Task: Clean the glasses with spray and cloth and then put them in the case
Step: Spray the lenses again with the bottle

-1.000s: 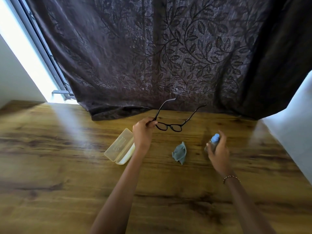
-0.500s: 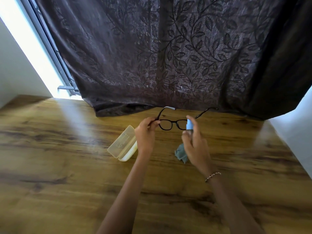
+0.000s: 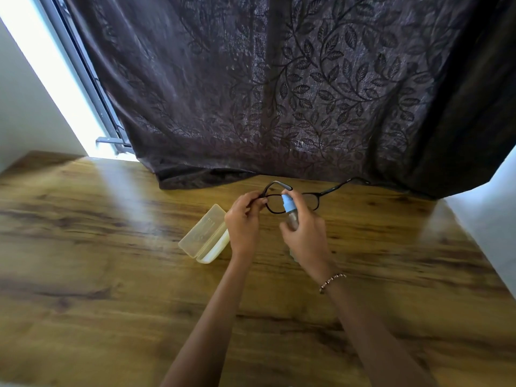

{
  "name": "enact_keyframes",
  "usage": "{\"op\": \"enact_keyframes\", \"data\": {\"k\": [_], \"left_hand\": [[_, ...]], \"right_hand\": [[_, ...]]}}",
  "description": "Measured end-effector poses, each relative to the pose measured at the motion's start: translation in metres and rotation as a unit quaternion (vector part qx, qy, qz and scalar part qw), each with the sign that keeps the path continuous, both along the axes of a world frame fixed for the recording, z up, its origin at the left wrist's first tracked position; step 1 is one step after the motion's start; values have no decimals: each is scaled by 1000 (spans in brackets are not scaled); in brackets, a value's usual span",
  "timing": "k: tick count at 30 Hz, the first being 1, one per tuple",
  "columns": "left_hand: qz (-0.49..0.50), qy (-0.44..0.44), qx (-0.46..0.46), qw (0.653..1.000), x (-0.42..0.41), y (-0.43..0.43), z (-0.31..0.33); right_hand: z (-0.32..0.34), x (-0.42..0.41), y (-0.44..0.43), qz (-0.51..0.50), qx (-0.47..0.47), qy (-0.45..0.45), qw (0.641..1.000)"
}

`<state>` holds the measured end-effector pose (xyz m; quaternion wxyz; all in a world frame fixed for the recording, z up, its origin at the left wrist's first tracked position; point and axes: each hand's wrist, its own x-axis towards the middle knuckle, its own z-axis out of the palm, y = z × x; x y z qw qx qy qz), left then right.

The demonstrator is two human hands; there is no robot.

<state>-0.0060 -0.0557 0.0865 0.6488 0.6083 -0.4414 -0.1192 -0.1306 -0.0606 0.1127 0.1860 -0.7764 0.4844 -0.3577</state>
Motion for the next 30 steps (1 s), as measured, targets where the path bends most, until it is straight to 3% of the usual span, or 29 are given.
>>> {"op": "enact_keyframes", "data": {"k": [24, 30], "left_hand": [[-6, 23, -16, 1000, 2, 1, -2], [-8, 15, -21, 1000, 1, 2, -2]], "right_hand": [[14, -9, 1, -21, -44, 12, 999], [11, -9, -2, 31, -18, 49, 998]]}}
